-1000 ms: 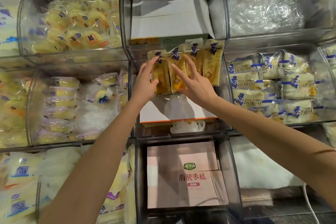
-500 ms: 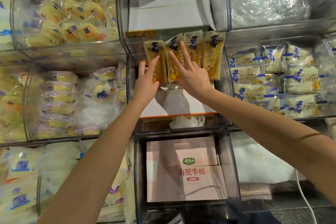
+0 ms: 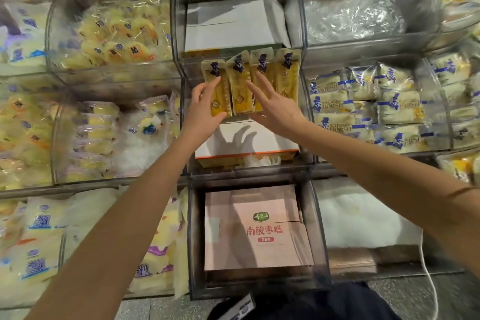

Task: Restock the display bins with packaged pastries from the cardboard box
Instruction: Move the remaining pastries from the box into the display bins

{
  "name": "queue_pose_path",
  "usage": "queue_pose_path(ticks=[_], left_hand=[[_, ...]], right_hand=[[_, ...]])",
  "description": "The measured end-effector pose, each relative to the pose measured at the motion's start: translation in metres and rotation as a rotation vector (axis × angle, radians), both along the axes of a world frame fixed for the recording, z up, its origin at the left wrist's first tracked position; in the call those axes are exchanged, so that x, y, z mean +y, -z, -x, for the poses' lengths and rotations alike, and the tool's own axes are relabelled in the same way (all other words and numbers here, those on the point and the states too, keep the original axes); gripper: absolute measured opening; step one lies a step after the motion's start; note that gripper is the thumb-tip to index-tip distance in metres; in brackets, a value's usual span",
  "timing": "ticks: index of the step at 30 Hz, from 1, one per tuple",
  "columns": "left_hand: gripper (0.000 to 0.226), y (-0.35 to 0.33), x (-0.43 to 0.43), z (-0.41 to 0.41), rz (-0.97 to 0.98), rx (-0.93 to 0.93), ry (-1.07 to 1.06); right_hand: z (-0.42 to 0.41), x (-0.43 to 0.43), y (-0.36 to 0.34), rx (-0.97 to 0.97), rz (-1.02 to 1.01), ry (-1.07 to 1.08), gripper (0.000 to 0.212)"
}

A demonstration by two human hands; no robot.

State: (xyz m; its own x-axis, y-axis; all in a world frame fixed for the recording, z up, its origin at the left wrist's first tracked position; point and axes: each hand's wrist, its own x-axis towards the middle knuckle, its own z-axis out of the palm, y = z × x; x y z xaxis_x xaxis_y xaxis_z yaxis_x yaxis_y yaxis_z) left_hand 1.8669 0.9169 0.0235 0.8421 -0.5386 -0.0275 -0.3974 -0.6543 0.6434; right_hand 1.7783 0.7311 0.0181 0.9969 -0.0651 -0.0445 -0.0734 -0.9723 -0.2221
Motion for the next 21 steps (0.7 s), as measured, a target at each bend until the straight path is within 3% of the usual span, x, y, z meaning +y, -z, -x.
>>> queue_pose_path(ticks=[10,21], left_hand=[[0.072,-0.041,-0.064,0.058,-0.074,-0.173,0.341],[0.078,-0.074,-0.217,0.195,-0.023,-0.375,0.687]], right_hand=[[0.09,-0.056,-0.025,-0.081,-0.049,0.134,0.078],[0.274,-0.186,-0.066,-0.106,-0.045,0.365,0.074]])
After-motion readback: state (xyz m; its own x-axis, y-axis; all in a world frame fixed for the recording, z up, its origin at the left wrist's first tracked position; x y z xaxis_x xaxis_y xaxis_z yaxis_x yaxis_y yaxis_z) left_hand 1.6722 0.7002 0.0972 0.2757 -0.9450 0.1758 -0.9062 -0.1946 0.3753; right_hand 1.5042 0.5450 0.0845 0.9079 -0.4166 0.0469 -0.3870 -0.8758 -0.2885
